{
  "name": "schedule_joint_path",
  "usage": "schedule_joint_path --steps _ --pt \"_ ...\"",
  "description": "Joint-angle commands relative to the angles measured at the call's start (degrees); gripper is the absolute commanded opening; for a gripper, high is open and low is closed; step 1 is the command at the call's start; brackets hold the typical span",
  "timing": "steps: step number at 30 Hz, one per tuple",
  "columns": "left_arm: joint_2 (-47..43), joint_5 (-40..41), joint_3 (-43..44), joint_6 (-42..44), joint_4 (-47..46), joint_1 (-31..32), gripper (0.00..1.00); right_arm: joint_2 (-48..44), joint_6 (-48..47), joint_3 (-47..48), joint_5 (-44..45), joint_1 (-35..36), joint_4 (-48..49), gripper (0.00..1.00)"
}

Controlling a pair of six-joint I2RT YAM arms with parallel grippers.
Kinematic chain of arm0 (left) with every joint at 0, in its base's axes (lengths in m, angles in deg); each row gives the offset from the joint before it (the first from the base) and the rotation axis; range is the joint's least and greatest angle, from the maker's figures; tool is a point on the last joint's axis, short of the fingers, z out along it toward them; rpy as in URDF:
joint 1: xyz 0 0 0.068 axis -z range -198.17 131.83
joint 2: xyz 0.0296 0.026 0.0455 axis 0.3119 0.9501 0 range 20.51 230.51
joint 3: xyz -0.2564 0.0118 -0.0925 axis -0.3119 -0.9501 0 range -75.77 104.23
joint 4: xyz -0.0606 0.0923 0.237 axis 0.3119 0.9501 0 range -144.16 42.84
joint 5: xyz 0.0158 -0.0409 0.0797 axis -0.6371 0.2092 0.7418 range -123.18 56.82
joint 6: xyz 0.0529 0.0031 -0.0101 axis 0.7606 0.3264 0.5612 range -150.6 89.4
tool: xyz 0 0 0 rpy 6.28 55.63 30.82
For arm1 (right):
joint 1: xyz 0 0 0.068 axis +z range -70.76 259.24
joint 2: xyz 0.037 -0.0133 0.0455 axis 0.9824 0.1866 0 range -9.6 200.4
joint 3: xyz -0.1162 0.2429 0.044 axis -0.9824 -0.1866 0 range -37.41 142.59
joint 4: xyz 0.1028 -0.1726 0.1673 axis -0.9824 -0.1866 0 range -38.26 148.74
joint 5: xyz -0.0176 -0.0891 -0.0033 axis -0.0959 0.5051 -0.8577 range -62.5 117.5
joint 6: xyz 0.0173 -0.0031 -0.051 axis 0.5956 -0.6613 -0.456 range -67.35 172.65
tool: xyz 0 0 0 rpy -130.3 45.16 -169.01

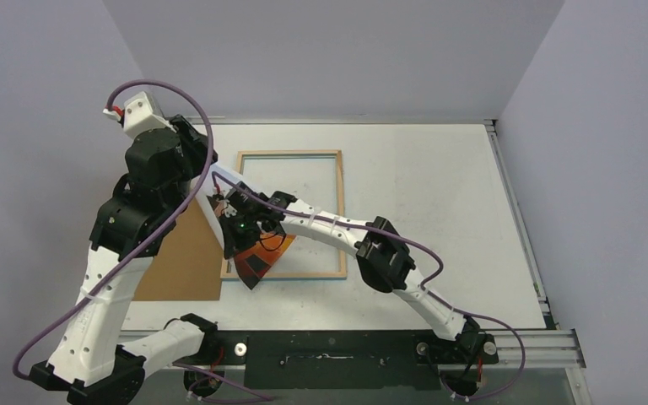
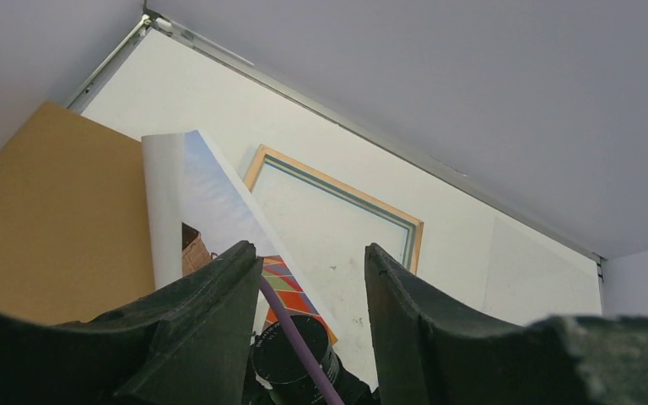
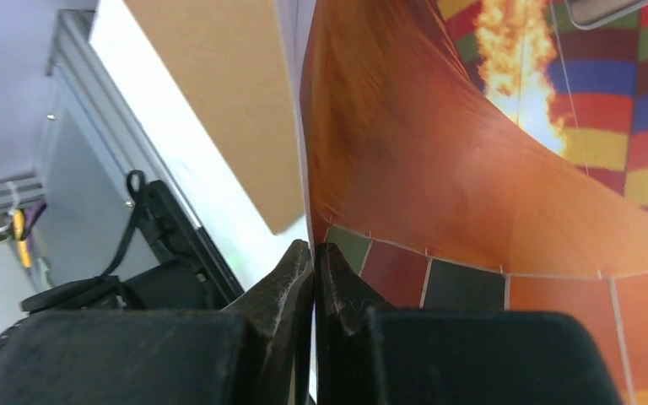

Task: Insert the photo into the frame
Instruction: Move the photo to the center of the board.

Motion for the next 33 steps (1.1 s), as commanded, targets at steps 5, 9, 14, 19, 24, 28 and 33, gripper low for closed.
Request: schedule_joint_path --steps 5,9,14,19,24,28,33 --pt "1.7 -0.38 6.17 1.01 3.81 -0.18 0.47 0.28 7.99 0.35 -5.97 1.31 17.68 0.02" --pt "0.81 -0.73 8.85 2.56 3.58 -0.21 0.47 1.14 16.03 -0.84 -8.22 1.28 29.37 0.09" --pt "-0.33 -1.7 12.45 2.5 5.02 -0.17 0.48 5.74 24.07 3.4 -11.18 1.3 39.48 0.08" --pt "-1.14 -2.16 13.94 2.97 5.8 -0.17 0.48 8.73 26.04 5.23 -10.49 1.18 41.76 0.09" --pt "-2.07 -2.24 13.34 2.88 5.23 -0.2 0.49 11.88 29.82 6.33 -10.96 1.32 49.72 0.09" --pt "-1.37 -2.32 13.32 3.42 5.34 -0.22 0.49 12.38 24.95 8.83 -11.72 1.71 46.35 0.49" --pt "0.17 -4.83 13.78 3.69 5.0 -0.17 0.5 5.17 25.89 -1.49 -10.72 -0.66 54.4 0.67"
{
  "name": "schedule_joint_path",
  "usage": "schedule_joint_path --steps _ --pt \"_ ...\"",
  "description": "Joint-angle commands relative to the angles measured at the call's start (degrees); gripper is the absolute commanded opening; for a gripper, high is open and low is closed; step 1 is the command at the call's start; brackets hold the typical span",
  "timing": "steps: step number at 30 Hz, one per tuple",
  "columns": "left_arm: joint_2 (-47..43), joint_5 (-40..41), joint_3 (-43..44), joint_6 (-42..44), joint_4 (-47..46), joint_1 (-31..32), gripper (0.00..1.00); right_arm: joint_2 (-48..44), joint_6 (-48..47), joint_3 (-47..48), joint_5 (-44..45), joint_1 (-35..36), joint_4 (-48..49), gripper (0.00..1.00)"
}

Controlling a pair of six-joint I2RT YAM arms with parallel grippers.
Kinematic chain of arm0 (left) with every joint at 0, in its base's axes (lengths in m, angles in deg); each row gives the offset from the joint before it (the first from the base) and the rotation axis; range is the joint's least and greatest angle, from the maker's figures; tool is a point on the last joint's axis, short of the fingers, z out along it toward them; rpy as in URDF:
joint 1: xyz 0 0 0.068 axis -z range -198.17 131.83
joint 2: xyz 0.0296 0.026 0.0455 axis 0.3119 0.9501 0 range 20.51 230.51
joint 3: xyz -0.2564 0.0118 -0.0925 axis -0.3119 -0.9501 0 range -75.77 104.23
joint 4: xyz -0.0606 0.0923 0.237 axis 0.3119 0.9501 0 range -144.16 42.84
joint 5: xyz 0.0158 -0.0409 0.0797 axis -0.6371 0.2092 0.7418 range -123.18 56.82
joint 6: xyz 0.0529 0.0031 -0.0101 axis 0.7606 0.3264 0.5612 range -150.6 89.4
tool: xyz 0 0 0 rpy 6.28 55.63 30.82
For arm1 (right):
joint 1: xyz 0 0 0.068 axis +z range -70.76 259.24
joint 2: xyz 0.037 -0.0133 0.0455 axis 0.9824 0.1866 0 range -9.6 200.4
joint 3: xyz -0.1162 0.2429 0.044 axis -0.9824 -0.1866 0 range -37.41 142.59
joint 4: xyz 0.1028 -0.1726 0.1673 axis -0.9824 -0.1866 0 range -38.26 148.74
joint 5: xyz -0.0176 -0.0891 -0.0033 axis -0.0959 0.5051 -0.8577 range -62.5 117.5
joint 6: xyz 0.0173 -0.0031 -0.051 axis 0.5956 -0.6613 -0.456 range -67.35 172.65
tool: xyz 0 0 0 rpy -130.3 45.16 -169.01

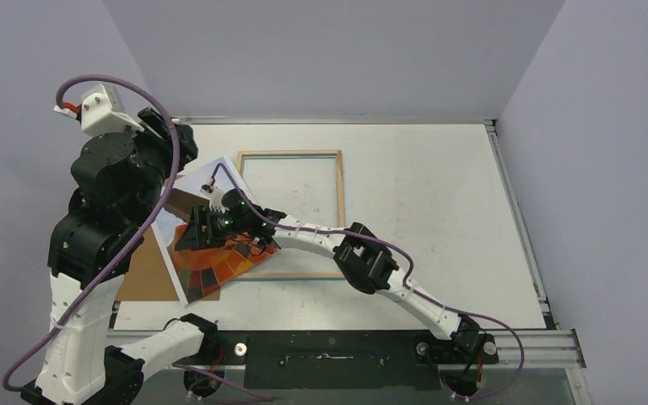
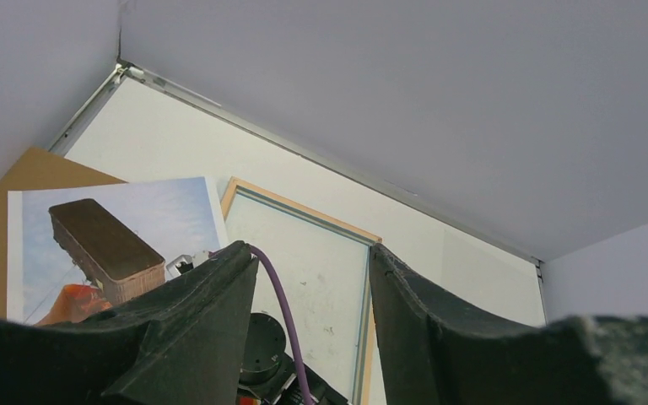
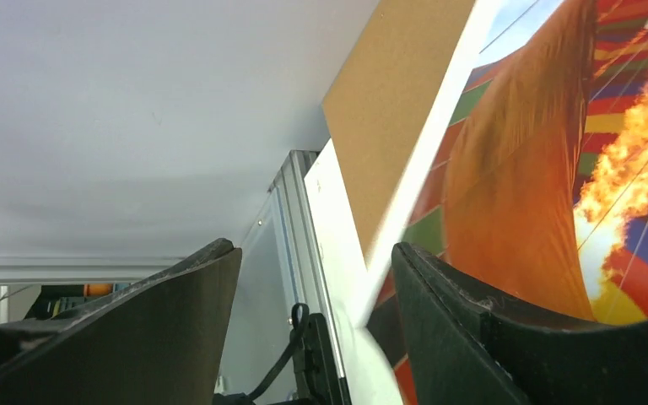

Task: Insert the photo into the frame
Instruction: Move the photo to the center of the board.

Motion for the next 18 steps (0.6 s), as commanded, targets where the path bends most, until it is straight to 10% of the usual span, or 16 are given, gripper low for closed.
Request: schedule_joint_path --steps 1,9,12,18 --pt "1.47 -3.3 1.53 1.64 -0.93 -0.18 0.5 -9.32 -0.53 -5.59 0.17 -2.18 9.74 0.68" --pt "2.82 -12.3 -3.34 4.08 -7.27 -0.25 0.7 -23.42 -2.05 -21.94 4.24 -9.61 9.25 0.68" --pt "3.94 -17.5 -7.35 5.65 -10.1 -0.33 0.94 -32.02 -6.6 -31.13 8.79 -15.51 1.7 0.68" --pt "9.59 -26.02 -12.12 4.48 -12.12 -0.93 0.97 -45.11 -19.96 -41.26 19.78 -26.53 -21.16 0.68"
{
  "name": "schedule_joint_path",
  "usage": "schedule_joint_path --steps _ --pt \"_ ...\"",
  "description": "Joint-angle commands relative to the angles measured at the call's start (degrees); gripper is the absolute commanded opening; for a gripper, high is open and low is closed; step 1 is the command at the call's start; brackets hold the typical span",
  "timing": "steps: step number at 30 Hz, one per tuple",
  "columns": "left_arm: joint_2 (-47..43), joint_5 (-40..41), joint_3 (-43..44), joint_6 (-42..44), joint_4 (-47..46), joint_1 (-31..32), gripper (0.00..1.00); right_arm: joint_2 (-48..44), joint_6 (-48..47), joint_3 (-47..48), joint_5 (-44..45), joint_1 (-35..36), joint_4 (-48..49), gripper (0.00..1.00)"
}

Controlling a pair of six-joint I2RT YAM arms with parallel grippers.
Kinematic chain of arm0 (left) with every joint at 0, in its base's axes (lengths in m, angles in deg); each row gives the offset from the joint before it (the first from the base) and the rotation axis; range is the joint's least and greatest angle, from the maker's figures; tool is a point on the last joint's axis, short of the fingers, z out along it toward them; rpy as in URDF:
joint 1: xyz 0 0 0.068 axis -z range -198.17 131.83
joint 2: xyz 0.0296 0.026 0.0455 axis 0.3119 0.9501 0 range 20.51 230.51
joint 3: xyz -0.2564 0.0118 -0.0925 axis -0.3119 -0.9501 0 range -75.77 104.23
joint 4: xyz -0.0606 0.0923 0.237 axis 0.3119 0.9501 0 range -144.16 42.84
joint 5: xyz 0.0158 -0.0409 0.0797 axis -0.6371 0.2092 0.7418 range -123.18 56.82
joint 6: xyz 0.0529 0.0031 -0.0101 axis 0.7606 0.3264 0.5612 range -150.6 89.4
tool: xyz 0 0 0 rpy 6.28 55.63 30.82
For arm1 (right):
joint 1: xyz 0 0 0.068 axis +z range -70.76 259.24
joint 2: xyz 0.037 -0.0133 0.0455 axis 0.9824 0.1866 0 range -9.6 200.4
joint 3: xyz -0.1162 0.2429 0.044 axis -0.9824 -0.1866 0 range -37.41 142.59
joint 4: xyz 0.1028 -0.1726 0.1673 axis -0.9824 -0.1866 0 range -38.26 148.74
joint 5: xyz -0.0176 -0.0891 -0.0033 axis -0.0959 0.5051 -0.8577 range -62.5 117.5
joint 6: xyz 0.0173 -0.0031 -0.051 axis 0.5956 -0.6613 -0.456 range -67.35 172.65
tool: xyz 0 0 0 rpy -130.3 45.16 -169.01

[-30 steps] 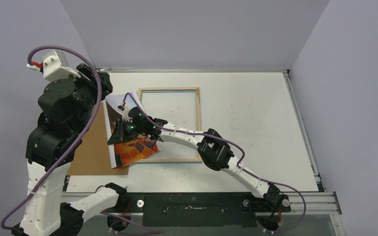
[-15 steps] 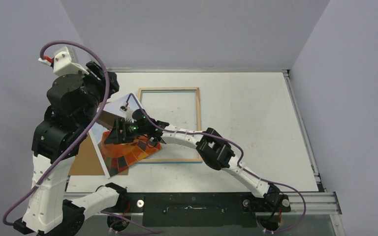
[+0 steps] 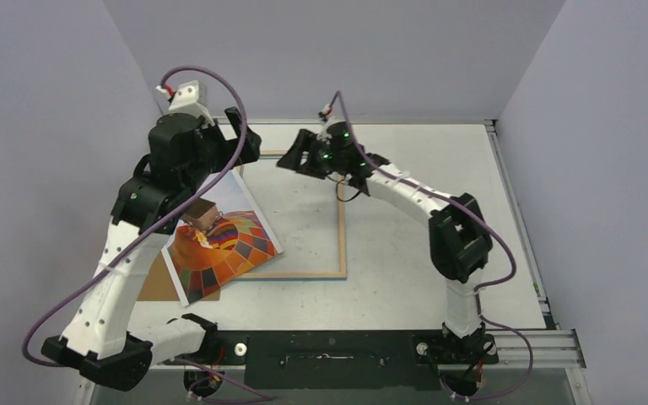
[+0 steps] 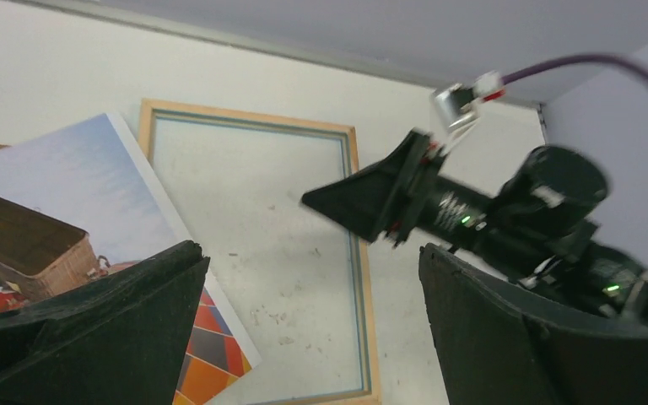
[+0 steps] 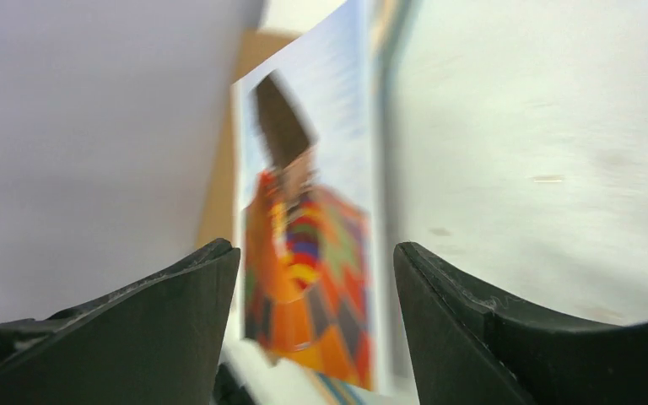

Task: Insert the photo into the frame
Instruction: Move the photo to the center of the board.

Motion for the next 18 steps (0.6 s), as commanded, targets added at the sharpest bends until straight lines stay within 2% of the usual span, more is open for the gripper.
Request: schedule_joint_path --steps 1,5,9,10,13,18 --pt "5.02 -10.73 -2.57 0.1 -5.08 -0.91 0.97 -10.21 -12.33 -5.02 13.22 -7.36 -18.28 0.69" --pt "10.41 -22.44 -6.36 -1.38 -13.3 -1.07 0.97 -14.57 -18.0 -9.22 22.64 -15.11 -28.95 0.69" --pt "17.97 -30.43 -9.67 -8.51 -23.14 -0.5 0.92 -14.11 -21.52 -9.85 27.81 -25.96 -36.11 0.7" --pt "20.87 -31.78 -9.07 -9.76 -24.07 0.27 0.91 -13.54 -22.66 -10.02 28.75 -28.11 -36.56 0.71" --pt "31.34 -33.02 -4.77 -10.4 -24.77 3.76 0.88 -10.42 -25.24 -9.63 30.55 -33.21 -37.16 0.85" --pt "47.61 -34.73 6.59 -7.86 -25.88 9.44 0.83 -2.75 -27.53 -3.88 37.69 -37.23 -41.6 0.92"
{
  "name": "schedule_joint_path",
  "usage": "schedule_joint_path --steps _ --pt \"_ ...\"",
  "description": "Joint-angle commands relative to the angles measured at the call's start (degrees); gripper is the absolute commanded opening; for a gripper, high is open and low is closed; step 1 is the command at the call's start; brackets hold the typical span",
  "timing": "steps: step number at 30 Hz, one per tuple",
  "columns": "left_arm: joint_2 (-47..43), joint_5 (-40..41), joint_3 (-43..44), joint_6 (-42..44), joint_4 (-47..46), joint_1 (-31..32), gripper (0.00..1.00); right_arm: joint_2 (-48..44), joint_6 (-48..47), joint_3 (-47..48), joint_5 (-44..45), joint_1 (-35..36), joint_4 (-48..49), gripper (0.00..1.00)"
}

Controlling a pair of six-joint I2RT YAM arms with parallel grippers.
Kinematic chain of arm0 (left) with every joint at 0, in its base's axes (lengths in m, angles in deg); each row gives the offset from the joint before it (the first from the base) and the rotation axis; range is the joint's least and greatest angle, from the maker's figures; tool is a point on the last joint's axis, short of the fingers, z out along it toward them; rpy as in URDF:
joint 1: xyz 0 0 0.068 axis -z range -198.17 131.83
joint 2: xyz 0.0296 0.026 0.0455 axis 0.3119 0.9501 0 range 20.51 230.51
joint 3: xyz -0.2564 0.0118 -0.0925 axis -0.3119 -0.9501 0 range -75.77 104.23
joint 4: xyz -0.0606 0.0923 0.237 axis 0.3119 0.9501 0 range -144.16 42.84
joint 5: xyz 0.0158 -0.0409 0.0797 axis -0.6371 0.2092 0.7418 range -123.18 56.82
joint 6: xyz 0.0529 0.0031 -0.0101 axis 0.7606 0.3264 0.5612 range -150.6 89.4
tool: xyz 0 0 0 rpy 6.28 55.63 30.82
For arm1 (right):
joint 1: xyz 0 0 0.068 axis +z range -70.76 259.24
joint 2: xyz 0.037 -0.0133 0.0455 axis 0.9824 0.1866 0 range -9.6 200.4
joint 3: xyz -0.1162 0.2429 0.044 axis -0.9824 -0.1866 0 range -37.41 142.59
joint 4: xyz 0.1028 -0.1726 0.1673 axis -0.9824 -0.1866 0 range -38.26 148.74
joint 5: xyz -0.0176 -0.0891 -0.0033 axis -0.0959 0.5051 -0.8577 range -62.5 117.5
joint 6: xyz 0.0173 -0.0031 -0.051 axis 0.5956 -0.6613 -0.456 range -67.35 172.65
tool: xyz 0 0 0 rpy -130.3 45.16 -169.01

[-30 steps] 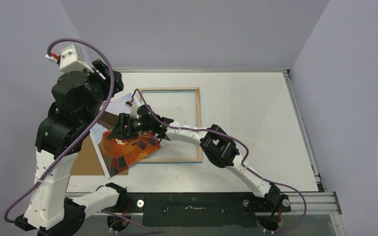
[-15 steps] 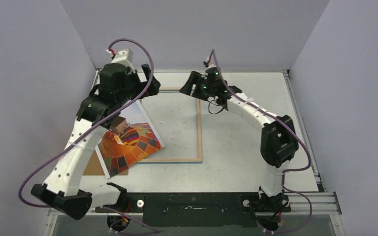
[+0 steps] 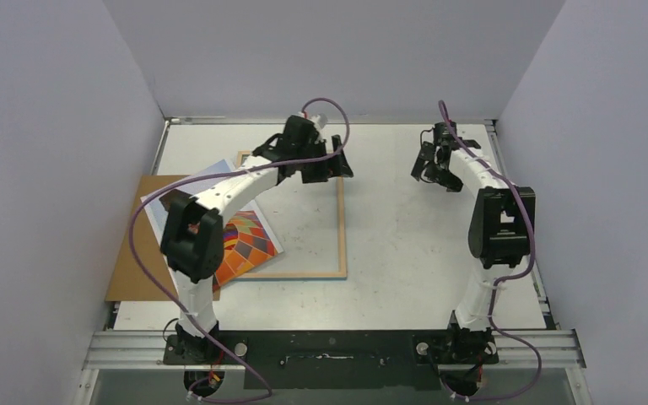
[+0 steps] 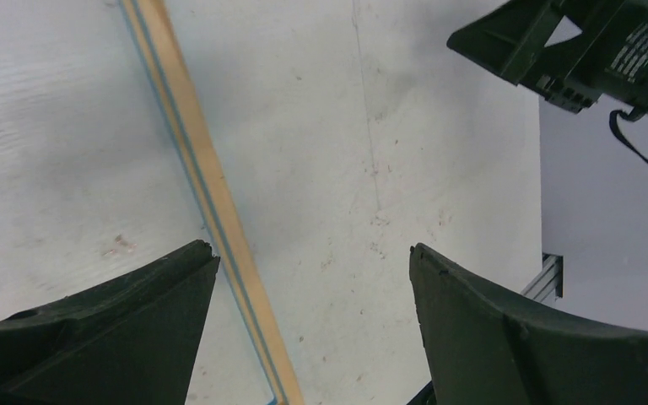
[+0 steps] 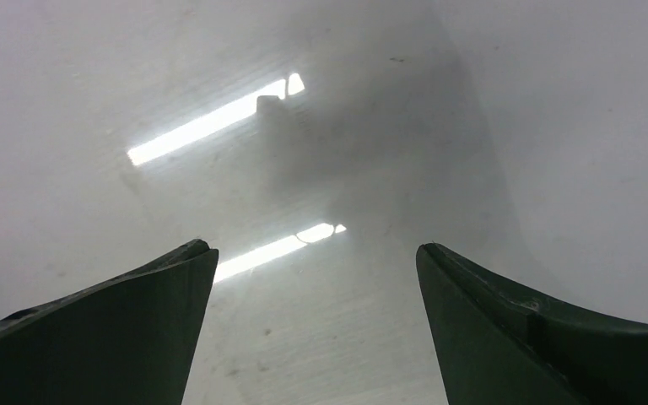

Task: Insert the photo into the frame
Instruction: Move the photo to the center of the board.

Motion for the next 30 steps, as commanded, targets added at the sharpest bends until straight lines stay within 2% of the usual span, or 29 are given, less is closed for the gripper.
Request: schedule_joint_path --steps 1,9,13,18,30 --pt "11.0 -4.9 11.86 1.33 -5.26 5.33 0.82 5.44 -3.48 4.38 7.65 -1.92 -4.4 0.93" --pt "27.56 -3.26 28.78 6.16 -4.64 10.53 0.8 7.37 -3.46 3.29 5.43 -11.21 0.61 0.94" --pt "34.6 -1.1 35.97 4.88 -2.41 11.96 0.79 9.19 -3.91 2.88 -0.11 -15.4 2.18 0.94" --pt "42.24 3.25 45.94 1.08 6.21 13.15 0.77 11.25 -4.48 1.37 -9.65 -20.21 4.82 0.95" --pt "47.42 0.42 47.06 -7.79 5.66 13.65 0.69 10.45 -5.84 -2.31 -8.84 -27.05 3.51 0.94"
